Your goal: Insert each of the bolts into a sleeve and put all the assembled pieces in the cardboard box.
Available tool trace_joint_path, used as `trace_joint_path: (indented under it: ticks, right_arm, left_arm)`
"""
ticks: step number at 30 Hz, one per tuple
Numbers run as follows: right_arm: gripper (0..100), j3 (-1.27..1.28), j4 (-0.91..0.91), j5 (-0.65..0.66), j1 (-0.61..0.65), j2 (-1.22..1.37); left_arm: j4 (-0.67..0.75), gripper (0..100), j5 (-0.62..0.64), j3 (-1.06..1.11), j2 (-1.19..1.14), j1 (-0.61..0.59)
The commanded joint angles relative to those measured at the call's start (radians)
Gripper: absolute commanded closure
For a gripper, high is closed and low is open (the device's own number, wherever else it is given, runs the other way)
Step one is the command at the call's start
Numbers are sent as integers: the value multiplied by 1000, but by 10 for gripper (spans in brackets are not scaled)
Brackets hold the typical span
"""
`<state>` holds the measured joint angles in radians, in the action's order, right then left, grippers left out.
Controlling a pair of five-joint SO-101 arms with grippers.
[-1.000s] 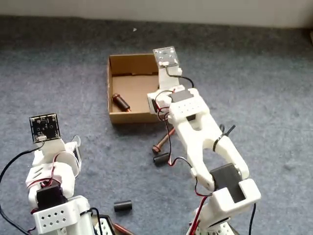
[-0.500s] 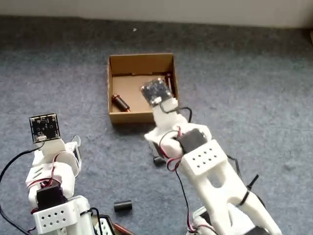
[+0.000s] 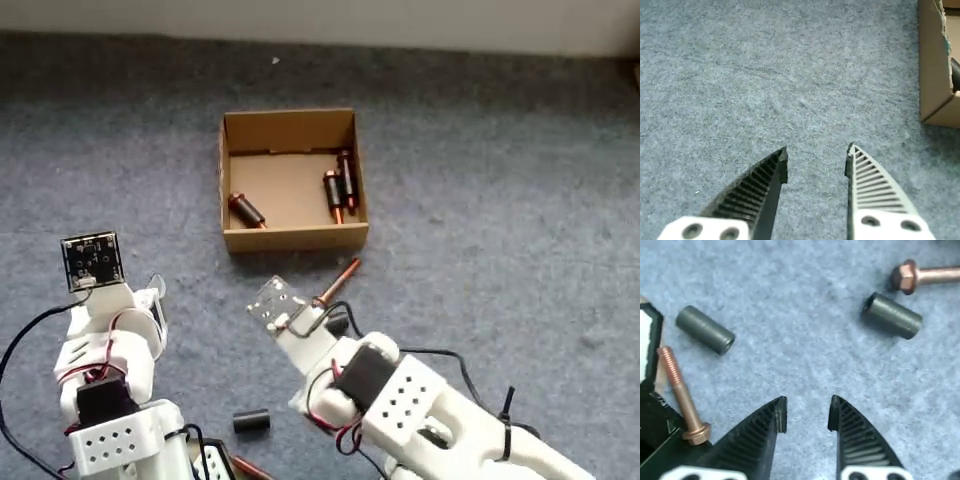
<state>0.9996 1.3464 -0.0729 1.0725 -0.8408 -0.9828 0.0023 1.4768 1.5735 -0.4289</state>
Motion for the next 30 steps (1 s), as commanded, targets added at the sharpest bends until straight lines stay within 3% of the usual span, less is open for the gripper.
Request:
trace_joint_path:
  ticks: [1,6,16,27,30]
  right_arm:
    - [872,-36,8,-100,186,-13]
    - [872,-35,-51,-203,352,-12]
    - [872,179,-311,-232,430,-10]
    - [834,189,-311,-232,498,-10]
    - [819,185,-312,-292,498,-10]
  left_arm:
    - [46,787,0,1,4,-13]
    - [49,787,17,-7,-1,-58]
    - [83,787,69,-7,-2,-101]
    - [84,787,69,-7,-2,-101]
    - [84,787,69,-7,-2,-101]
